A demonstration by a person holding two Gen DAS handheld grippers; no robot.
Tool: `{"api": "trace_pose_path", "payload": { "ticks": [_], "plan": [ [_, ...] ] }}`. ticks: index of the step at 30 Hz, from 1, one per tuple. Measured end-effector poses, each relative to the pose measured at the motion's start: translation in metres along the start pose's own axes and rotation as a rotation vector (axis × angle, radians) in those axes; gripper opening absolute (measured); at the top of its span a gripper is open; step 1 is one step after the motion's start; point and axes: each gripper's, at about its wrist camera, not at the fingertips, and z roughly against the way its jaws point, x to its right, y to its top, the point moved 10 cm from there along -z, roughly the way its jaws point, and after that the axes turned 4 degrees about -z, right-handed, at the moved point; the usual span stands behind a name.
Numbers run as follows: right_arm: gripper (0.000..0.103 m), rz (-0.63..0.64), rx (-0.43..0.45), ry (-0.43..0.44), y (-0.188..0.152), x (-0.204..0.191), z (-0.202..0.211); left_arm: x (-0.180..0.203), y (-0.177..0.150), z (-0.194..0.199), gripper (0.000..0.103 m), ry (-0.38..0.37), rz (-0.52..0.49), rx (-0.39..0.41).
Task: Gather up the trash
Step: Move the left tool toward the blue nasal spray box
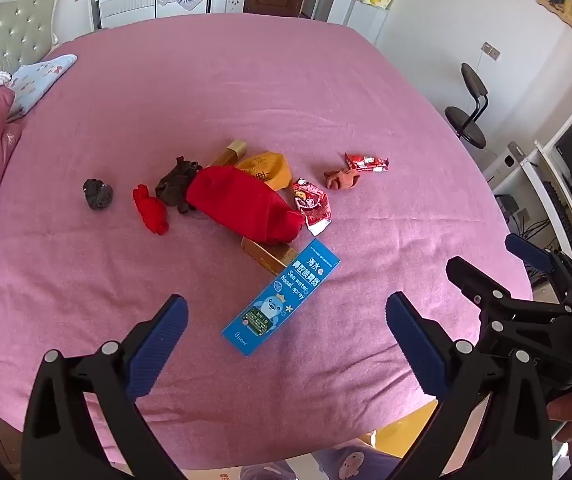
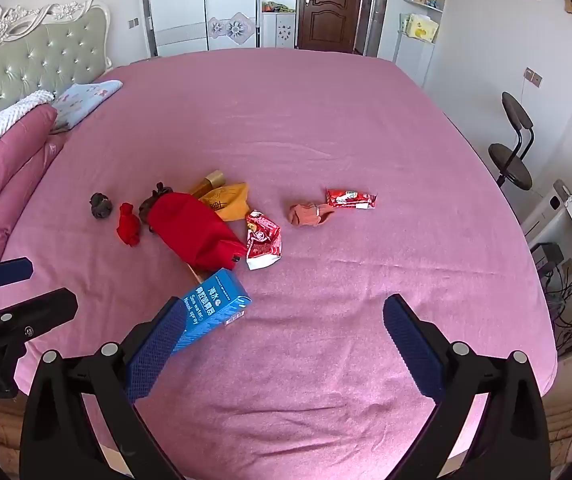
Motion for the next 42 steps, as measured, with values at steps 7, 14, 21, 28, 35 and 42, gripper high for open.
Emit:
{"api": "trace_pose_path", "payload": {
  "ticks": [7,14,21,28,35,42],
  "plan": [
    [0.094,-0.019,-0.08,-0.007,-0.005,-0.004,-0.001,-0.014,-0.01,0.008,0.099,0.023,0.02,0.016],
    [0.094,-0.036,-0.067,-0.024,-0.007,-0.008,0.007,-0.017,-0.007,0.016,0.099,0.06,-0.002,-0.004],
    [0.094,-0.022,-0.088,-0.027,-0.006,-0.014,0.007,-0.022,-0.004,0.024,0.099,0.051,0.018,-0.001],
    [0.074,-0.033,-0.186,0.029,-0.013,-0.024,0.001,-0.022,0.002,0.022,0.099,0.065,0.011,0.007],
    [0.088,-0.014,-0.135,0.02,-0.004,-0.027,0.009,-0.025,0.011,0.025,0.099,0.061,0.026,0.023],
    [0.089,-0.001,-0.103,0.031,0.007,-0.03,0.011,-0.022,0.017,0.025,0.099,0.052,0.023,0.031]
  ]
}}
